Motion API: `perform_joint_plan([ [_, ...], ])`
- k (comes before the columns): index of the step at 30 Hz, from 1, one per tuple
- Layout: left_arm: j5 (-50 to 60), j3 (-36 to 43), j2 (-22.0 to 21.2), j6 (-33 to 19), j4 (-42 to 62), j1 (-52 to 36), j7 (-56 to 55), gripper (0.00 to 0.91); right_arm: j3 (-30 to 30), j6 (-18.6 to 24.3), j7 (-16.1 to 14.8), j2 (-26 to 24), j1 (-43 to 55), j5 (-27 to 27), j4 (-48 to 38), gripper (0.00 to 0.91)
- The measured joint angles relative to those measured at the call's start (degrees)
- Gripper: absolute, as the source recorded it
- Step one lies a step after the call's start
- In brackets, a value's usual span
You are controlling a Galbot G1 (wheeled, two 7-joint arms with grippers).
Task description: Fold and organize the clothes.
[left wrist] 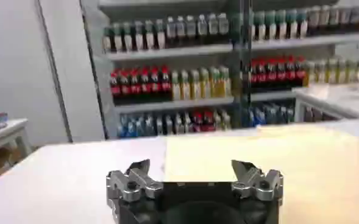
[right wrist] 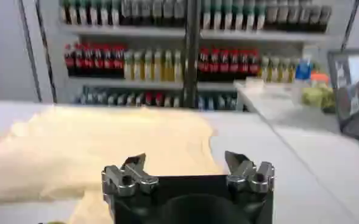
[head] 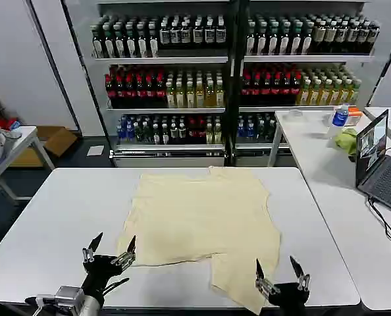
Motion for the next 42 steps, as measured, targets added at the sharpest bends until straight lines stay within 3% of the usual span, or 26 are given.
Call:
perform_joint_plan([
  [8, -1.01, 0.30, 2.37, 4.73, 2.19, -1.44, -0.08, 0.907, -3.02, -1.79, 3.10, 0.91, -0.34, -0.87, -1.53, 0.907],
  [19, -1.59, 1.31, 3.40, 7.43, 6.16, -3.61, -0.08, 0.907, -6.08, -3.35, 5.30, 1.85, 0.69, -1.51, -4.10, 0.907],
  [42, -2.70, 1.97, 4.72, 8.84, 10.74, -5.47, 1.19, 0.907, -8.79, -4.25, 6.56, 4.13, 1.32, -2.51, -6.77, 0.907],
])
